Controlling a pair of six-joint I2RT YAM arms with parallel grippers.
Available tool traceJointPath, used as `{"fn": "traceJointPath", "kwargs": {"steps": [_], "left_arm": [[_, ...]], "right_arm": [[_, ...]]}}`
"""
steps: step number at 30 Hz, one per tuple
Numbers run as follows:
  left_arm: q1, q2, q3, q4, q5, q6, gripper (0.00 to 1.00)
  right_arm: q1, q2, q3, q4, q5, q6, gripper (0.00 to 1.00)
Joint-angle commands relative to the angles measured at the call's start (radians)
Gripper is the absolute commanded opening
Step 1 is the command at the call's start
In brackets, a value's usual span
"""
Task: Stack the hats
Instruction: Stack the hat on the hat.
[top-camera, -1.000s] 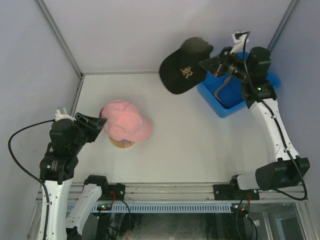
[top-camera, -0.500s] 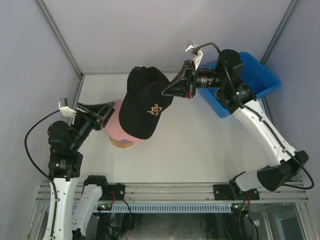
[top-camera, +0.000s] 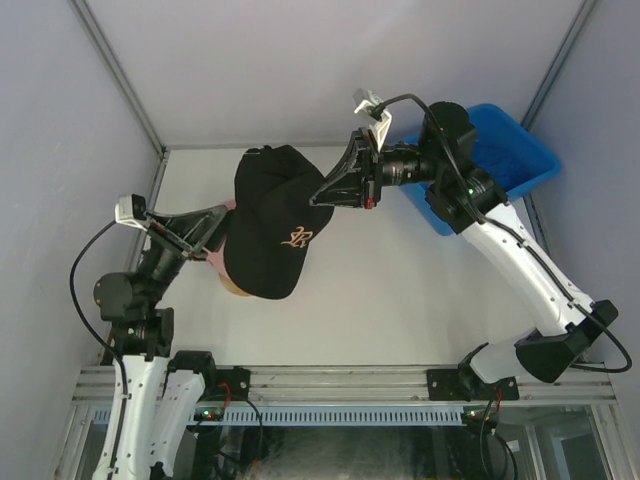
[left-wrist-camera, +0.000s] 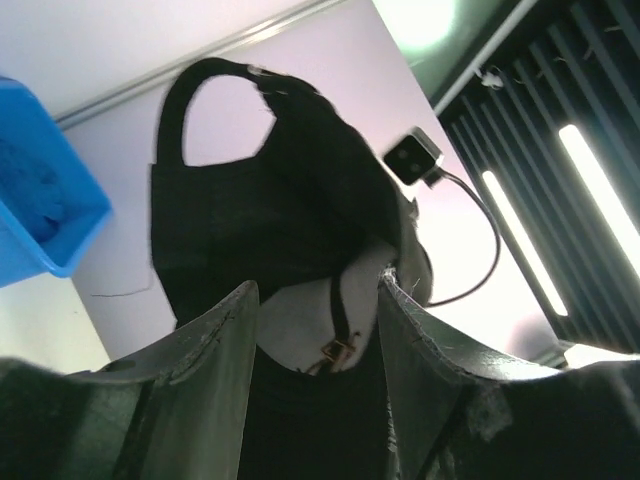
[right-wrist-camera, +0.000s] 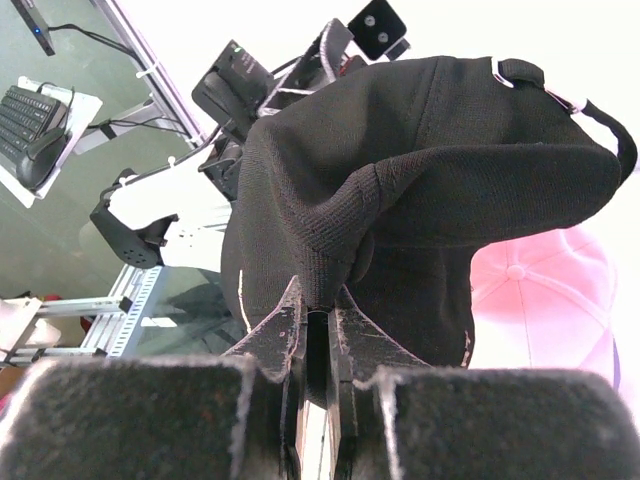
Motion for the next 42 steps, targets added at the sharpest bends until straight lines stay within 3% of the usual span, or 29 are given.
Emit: {"fn": "traceJointPath", "kwargs": {"steps": [1, 10, 19, 23, 26, 30, 31, 35, 39, 42], "left_arm": [[0.007, -0.027, -0.022, 0.196, 0.042, -0.097, 0.55], [0.008, -0.060, -0.048, 0.256, 0.081, -0.125, 0.56], [0.006, -0.047, 0.021, 0.044, 0.155, 0.039, 0.57], [0.005, -0.034, 0.034, 0.053, 0.163, 0.051, 0.55], [0.005, -0.016, 0.038, 0.100, 0.172, 0.042, 0.45], [0.004, 0.000, 0.021, 0.169, 0.175, 0.018, 0.06], [0.004, 0.002, 0.015, 0.188, 0.171, 0.012, 0.01], [0.004, -0.005, -0.006, 0.218, 0.091, 0.012, 0.00], [0.003, -0.034, -0.033, 0.227, -0.087, 0.036, 0.00], [-0.009, -0.054, -0.045, 0.210, -0.258, 0.083, 0.00]], "right_arm": [[0.007, -0.001, 0.042, 0.008, 0.021, -0.038, 0.00], [0.013, 0.036, 0.069, -0.002, 0.002, -0.043, 0.00], [0.059, 0.116, 0.178, -0.061, -0.015, -0.074, 0.00], [0.086, 0.178, 0.254, -0.118, -0.029, -0.097, 0.00], [0.100, 0.232, 0.335, -0.172, -0.037, -0.116, 0.00], [0.102, 0.318, 0.454, -0.262, -0.047, -0.132, 0.00], [0.100, 0.338, 0.483, -0.285, -0.041, -0.135, 0.00], [0.070, 0.364, 0.523, -0.289, 0.045, -0.062, 0.01], [0.024, 0.265, 0.375, -0.160, 0.172, 0.074, 0.27], [0.000, 0.170, 0.221, -0.033, 0.258, 0.226, 0.36]]}}
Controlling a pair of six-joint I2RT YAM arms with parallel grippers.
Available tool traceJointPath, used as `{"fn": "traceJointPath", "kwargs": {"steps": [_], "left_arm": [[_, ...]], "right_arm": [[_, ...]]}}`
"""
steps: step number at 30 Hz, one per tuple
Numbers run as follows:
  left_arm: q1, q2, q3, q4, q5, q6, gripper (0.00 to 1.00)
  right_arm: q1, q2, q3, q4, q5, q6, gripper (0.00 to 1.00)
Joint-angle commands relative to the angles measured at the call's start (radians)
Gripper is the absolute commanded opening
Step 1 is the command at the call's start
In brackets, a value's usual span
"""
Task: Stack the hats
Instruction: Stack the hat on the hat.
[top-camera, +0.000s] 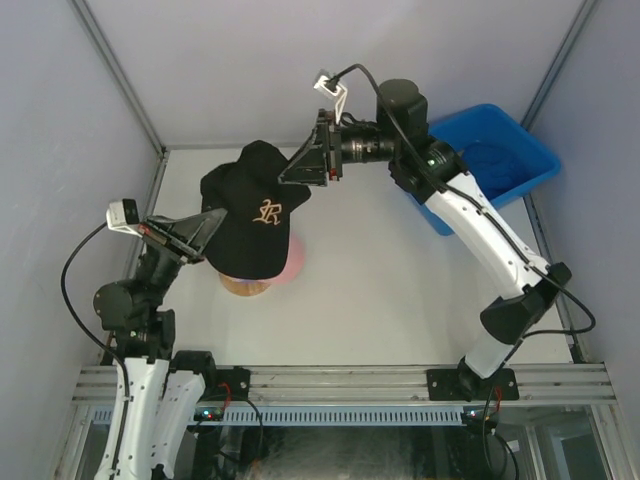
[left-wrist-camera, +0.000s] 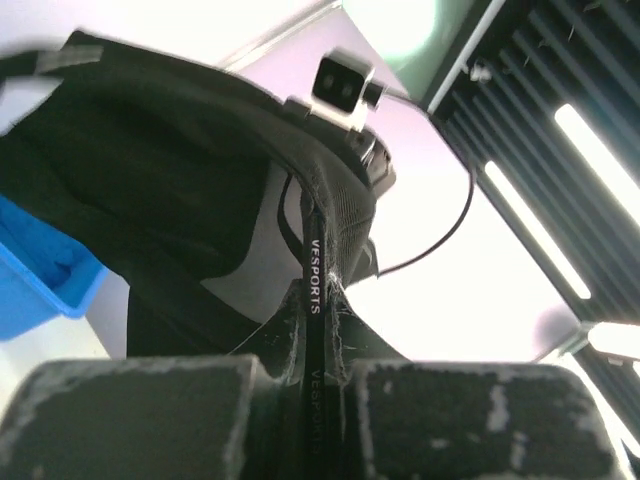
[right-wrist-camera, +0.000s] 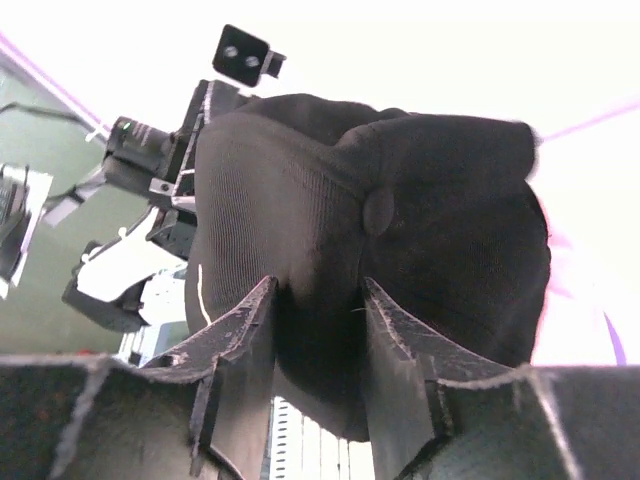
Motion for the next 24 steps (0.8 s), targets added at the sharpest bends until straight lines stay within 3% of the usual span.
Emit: {"fn": "traceJointPath", "kwargs": {"steps": [1, 8, 12, 18, 24], "left_arm": [[-0.023, -0.042, -0.010, 0.048, -0.341, 0.082, 0.00], [-0.178, 0.024, 0.090, 0.022, -0.604, 0.320, 0.00], [-0.236, 0.077, 0.133, 0.066, -0.685, 0.413, 0.00], [-0.292, 0.137, 0.145, 0.129, -0.767, 0.491, 0.00], [-0.356, 0.171, 0.144, 0.187, -0.807, 0.552, 0.00]], "right_arm": [[-0.040, -0.162, -0.207, 0.210, 0.180, 0.261, 0.38], [-0.035, -0.408, -0.659, 0.531, 0.391, 0.778, 0.43], [-0.003, -0.526, -0.846, 0.663, 0.516, 0.954, 0.52], [0.076, -0.552, -0.894, 0.706, 0.598, 1.101, 0.61], [0.163, -0.438, -0.903, 0.828, 0.618, 1.277, 0.65]]}}
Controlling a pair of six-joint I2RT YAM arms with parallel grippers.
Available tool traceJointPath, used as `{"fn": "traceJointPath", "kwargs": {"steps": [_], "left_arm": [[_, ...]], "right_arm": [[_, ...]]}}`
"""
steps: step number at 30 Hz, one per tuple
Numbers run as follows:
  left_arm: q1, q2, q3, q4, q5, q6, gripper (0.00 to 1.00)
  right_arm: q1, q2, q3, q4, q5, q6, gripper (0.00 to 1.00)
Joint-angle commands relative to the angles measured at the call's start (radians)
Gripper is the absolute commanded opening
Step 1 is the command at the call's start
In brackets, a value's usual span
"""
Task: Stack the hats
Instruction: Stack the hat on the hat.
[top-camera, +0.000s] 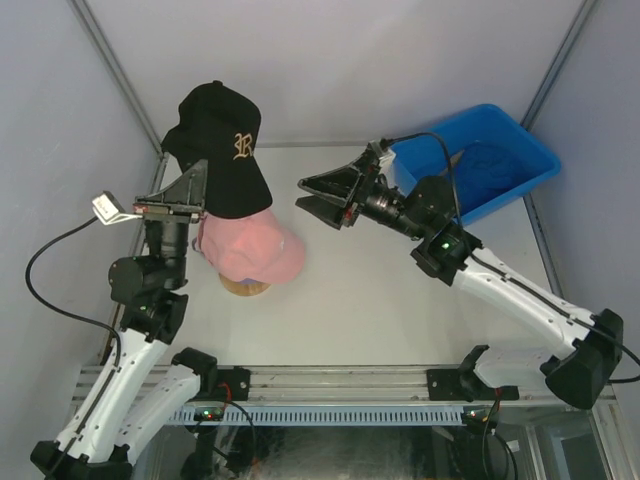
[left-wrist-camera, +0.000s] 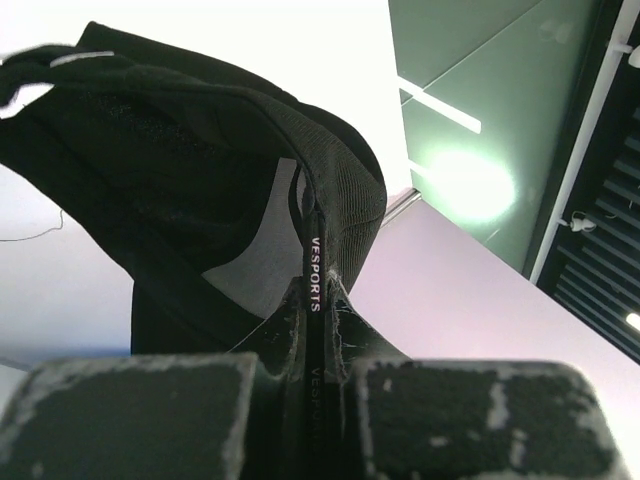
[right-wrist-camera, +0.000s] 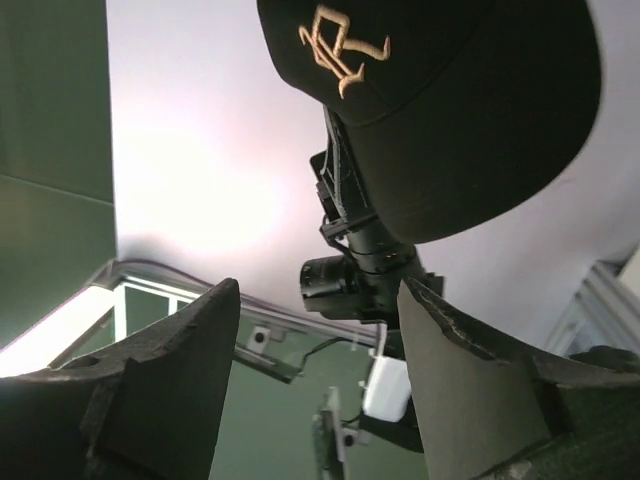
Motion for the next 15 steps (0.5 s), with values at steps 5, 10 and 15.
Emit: {"fn": "traceJointPath", "kwargs": {"steps": [5, 10, 15], "left_arm": [[-0.051, 0.015, 0.066, 0.129, -0.054, 0.130, 0.00], [-0.052, 0.017, 0.095, 0.131, -0.012, 0.190, 0.00], [-0.050, 0.016, 0.133, 0.134, 0.042, 0.250, 0.00]], "right_arm": [[0.107, 0.123, 0.001, 0.200, 0.044, 0.237, 0.72], [0.108, 0.134, -0.004, 0.183, 0.019, 0.285, 0.73], [0.098, 0.181, 0.006, 0.243, -0.034, 0.347, 0.74]]}}
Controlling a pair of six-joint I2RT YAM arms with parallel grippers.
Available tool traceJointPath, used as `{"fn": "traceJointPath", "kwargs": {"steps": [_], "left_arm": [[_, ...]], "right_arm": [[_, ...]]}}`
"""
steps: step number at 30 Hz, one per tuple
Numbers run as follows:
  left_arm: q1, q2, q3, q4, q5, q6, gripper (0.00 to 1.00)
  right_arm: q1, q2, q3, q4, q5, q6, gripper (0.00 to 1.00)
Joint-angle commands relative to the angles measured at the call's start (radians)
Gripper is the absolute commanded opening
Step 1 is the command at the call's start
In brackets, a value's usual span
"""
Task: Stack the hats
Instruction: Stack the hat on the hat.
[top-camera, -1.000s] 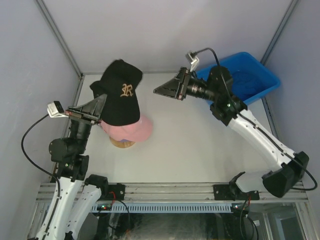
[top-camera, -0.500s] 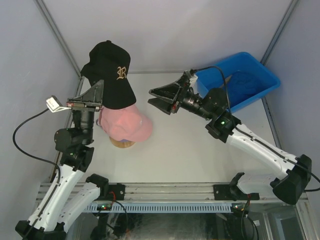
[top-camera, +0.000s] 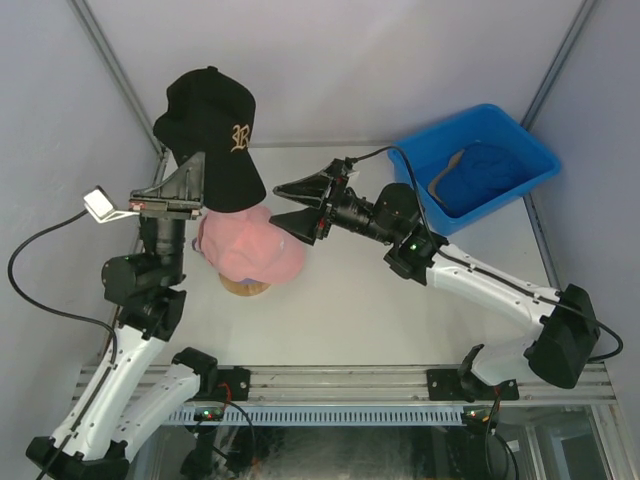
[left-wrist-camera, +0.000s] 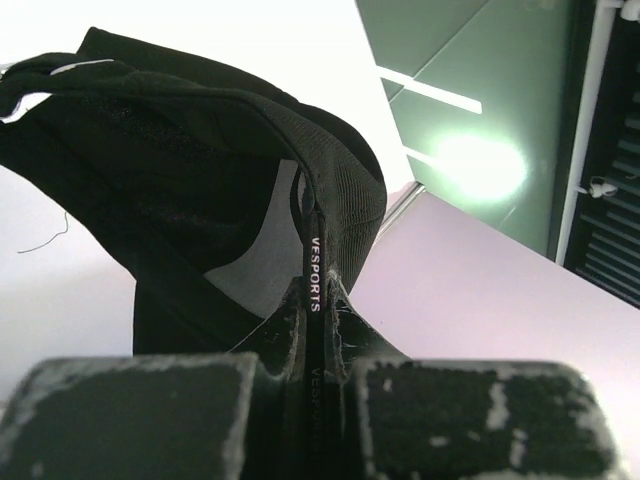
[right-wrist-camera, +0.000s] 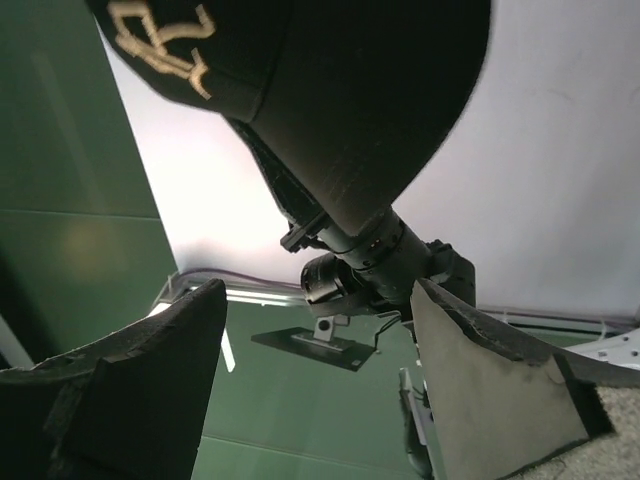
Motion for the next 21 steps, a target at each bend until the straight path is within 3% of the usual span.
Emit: {"fn": "traceJointPath", "kwargs": {"steps": [1, 3, 4, 11, 21], "left_arm": [[-0.003, -0.017, 0.090, 0.088, 0.066, 0.092, 0.00], [-0.001, -0.018, 0.114, 0.081, 0.101, 0.126, 0.00], [-0.001, -0.018, 0.132, 0.065, 0.118, 0.138, 0.00], [0.008, -0.044, 0.208, -0.014, 0.169, 0.158, 0.00], [0.008, -0.083, 0.164, -0.019, 0.133, 0.059, 0.00]], "right_arm": [[-0.006, 0.041, 0.025, 0.118, -0.075, 0.092, 0.75], [-0.016, 0.066, 0.031, 0.169, -0.117, 0.125, 0.86], [-0.024, 0.073, 0.036, 0.173, -0.144, 0.125, 0.99], [-0.093, 0.121, 0.057, 0.208, -0.330, 0.036, 1.00], [-0.078, 0.226, 0.080, 0.468, -0.311, 0.003, 1.00]]}}
